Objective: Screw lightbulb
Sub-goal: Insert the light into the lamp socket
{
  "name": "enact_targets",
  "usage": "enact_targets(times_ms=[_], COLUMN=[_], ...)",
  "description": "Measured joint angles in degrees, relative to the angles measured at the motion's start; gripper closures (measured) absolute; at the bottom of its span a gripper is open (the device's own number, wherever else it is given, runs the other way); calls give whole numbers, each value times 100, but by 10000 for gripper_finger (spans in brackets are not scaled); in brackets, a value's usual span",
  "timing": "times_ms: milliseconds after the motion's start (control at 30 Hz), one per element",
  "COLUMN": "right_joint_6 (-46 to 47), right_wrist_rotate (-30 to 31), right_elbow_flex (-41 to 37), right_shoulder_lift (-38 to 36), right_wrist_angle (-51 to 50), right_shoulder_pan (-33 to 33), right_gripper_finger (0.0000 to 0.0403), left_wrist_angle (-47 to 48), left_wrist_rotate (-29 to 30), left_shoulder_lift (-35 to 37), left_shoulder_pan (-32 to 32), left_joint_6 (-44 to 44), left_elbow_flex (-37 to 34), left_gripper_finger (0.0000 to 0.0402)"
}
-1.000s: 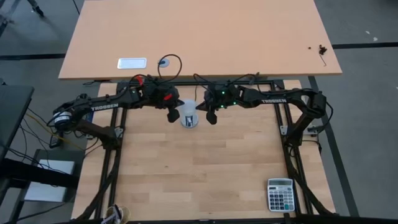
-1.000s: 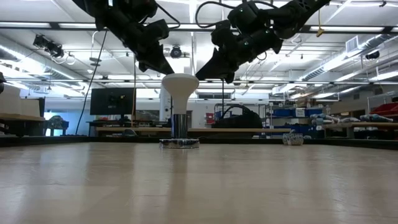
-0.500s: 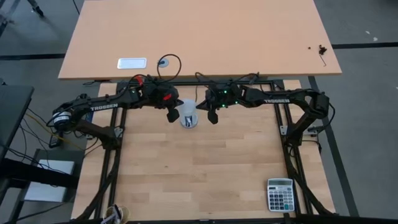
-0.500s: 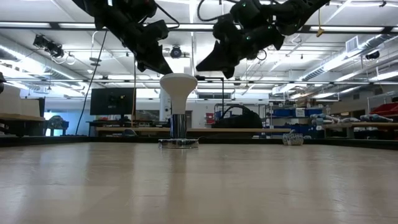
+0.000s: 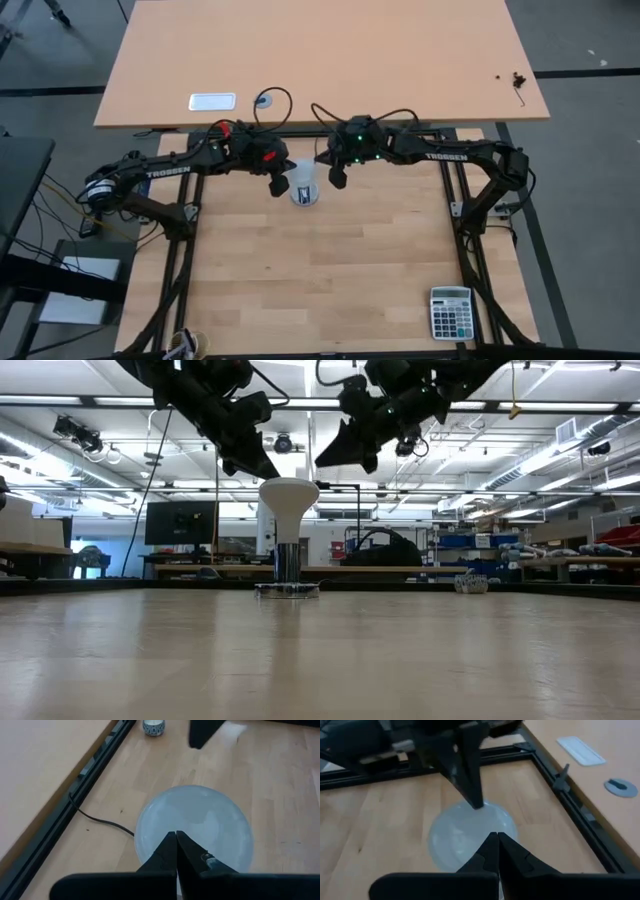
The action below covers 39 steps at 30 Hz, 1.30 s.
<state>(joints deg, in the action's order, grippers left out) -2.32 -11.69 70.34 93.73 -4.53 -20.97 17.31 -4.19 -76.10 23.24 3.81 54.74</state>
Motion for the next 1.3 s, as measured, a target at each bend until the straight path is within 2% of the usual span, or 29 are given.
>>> enact_targets(times_ms=[133,733,1133,1300], right_joint_6=[-3,26,-51,-66], right_wrist_rotate=[-222,-173,-756,-597], right_elbow_flex=[15,-28,-28,92], right_shoulder_lift=[-4,363,376,298], right_wrist_angle=[-324,-340,-347,-364], right_shoulder_pan=[-15,82,300,258], right_gripper_finger=[395,395,396,392], left_wrist_angle=[-25,27,-77,-290], left_wrist_rotate=[-2,-37,113,130], left_shoulder_lift=[-4,3,-9,-12], left_shoulder_pan=[0,-2,-4,-3], left_joint_6=[2,-24,-5,6], left_elbow_flex=[0,0,-2,-9], left_gripper_finger=[402,402,402,402])
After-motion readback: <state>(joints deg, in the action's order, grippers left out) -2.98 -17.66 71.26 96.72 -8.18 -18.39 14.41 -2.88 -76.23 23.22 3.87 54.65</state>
